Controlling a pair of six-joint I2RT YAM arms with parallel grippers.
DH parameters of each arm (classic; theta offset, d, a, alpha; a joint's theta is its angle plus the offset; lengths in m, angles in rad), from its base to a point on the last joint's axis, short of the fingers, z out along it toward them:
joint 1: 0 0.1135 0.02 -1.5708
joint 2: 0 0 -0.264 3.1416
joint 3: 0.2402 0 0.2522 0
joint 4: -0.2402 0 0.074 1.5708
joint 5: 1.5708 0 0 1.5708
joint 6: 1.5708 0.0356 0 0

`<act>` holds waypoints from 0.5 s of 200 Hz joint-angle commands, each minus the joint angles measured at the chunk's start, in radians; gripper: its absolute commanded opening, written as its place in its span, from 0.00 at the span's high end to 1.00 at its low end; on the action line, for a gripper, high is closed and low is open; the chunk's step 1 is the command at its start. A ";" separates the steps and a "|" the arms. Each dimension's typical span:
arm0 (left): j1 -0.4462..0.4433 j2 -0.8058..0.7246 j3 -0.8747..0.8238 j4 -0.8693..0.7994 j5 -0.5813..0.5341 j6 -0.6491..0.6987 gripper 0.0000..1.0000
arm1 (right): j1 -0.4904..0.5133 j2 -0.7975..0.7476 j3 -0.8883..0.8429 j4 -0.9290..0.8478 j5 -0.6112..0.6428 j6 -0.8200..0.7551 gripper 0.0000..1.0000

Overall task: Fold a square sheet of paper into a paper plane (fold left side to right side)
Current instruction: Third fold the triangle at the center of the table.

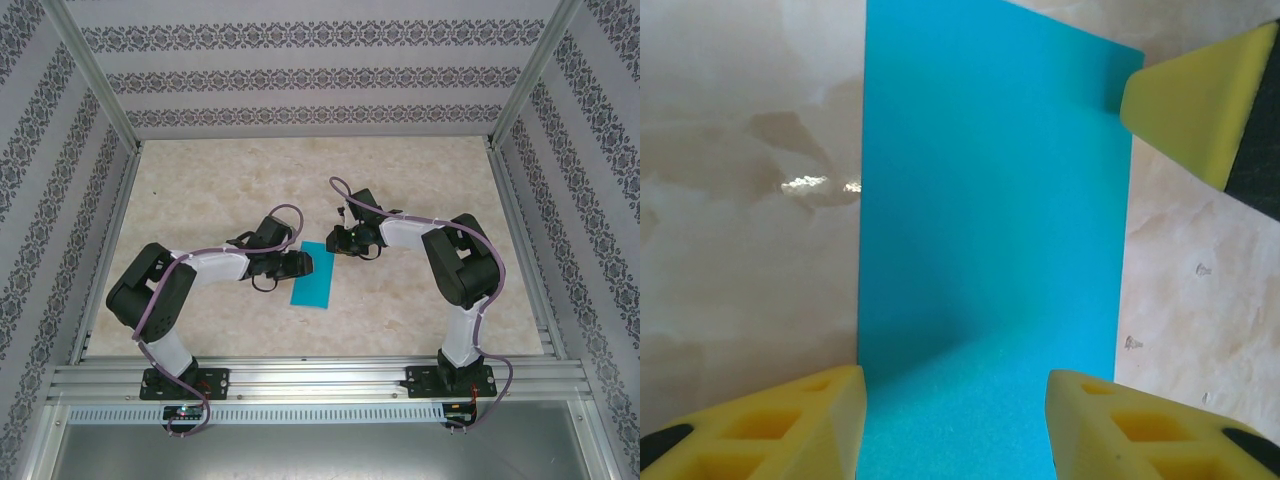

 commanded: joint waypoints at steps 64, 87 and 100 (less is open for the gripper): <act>-0.041 -0.079 -0.034 -0.057 0.005 -0.014 0.48 | 0.008 0.053 0.003 0.007 -0.007 -0.004 0.77; -0.043 -0.123 -0.059 -0.066 -0.014 -0.028 0.44 | 0.008 0.061 0.013 -0.002 -0.014 -0.012 0.78; -0.043 -0.148 -0.069 -0.082 -0.031 -0.035 0.42 | 0.007 0.061 0.017 -0.009 -0.012 -0.017 0.78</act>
